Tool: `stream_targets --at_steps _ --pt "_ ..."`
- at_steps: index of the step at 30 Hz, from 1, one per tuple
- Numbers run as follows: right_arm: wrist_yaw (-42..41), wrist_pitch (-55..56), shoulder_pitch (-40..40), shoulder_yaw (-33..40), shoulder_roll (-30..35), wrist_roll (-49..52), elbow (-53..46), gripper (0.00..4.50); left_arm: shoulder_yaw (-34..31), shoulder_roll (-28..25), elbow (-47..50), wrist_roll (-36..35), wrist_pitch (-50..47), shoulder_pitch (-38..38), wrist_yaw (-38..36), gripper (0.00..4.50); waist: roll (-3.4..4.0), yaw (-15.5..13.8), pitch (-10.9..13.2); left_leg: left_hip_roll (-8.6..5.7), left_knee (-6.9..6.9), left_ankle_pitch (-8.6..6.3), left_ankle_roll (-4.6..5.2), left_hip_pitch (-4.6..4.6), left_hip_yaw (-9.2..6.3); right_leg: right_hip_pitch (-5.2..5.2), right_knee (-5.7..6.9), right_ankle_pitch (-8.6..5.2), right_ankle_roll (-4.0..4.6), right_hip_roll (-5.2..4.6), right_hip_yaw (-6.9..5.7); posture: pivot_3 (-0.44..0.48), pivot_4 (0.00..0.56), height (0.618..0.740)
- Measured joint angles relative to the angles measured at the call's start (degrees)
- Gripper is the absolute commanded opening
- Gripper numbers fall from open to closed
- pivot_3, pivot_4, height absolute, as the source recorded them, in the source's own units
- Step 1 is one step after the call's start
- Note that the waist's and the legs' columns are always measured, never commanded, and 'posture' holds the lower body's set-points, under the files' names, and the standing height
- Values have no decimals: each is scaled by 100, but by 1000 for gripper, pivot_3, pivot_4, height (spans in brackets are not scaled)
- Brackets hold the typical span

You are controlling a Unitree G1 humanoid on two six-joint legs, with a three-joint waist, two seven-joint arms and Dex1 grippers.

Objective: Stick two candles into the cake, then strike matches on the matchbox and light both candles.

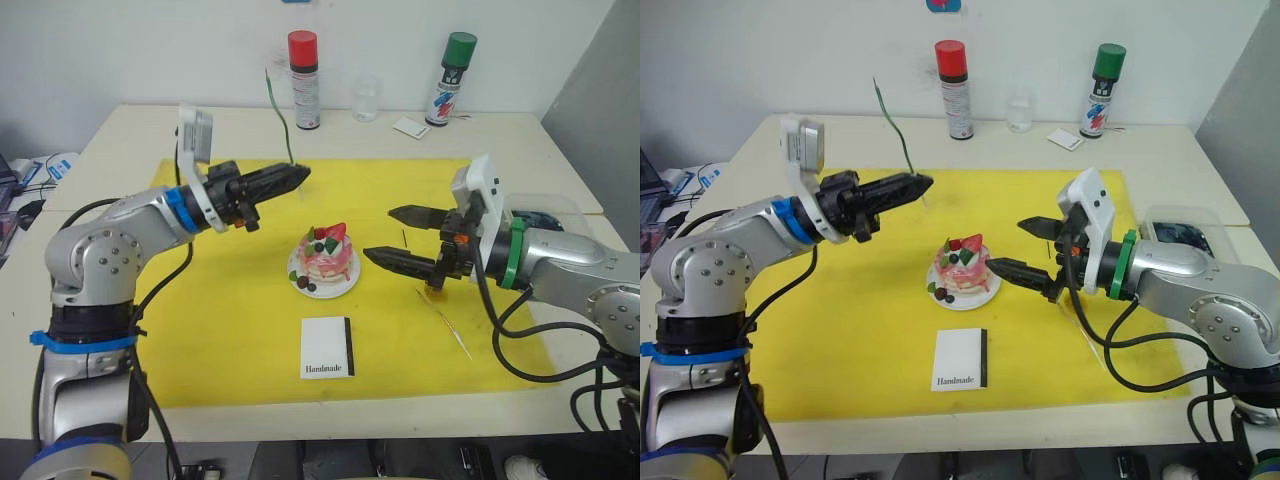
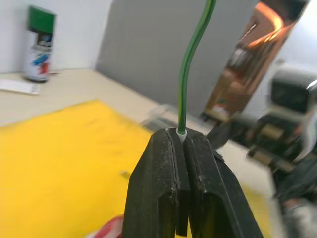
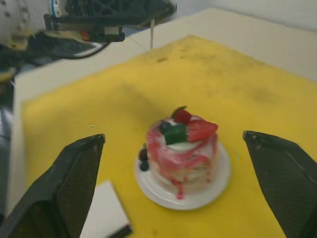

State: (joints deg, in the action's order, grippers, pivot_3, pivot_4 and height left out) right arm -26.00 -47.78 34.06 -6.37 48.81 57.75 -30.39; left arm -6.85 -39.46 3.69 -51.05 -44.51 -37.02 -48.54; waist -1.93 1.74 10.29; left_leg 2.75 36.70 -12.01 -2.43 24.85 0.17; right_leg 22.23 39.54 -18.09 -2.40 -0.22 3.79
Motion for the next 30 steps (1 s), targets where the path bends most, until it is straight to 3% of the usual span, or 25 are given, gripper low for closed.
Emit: stream_targets --at_steps 5,11,30 --pt "-767 267 -141 -428 110 -952 -330 4484 340 150 10 872 820 726 -339 0 -1 -10 0 2 -1 -1 1 11 -8 1 -16 0 1 -7 0 0 150 740" --pt "-1032 355 -395 -497 4 -1446 -521 4484 411 510 -313 1375 1430 755 -413 0 -1 -22 0 0 4 -1 1 10 -7 -2 -6 1 0 -8 -9 0 150 740" --pt "-1282 219 -713 -391 -151 -1716 -766 4484 375 813 -660 1572 1457 649 -411 0 -1 -13 0 0 18 0 1 7 -11 -2 16 2 -1 -6 -8 0 150 740"
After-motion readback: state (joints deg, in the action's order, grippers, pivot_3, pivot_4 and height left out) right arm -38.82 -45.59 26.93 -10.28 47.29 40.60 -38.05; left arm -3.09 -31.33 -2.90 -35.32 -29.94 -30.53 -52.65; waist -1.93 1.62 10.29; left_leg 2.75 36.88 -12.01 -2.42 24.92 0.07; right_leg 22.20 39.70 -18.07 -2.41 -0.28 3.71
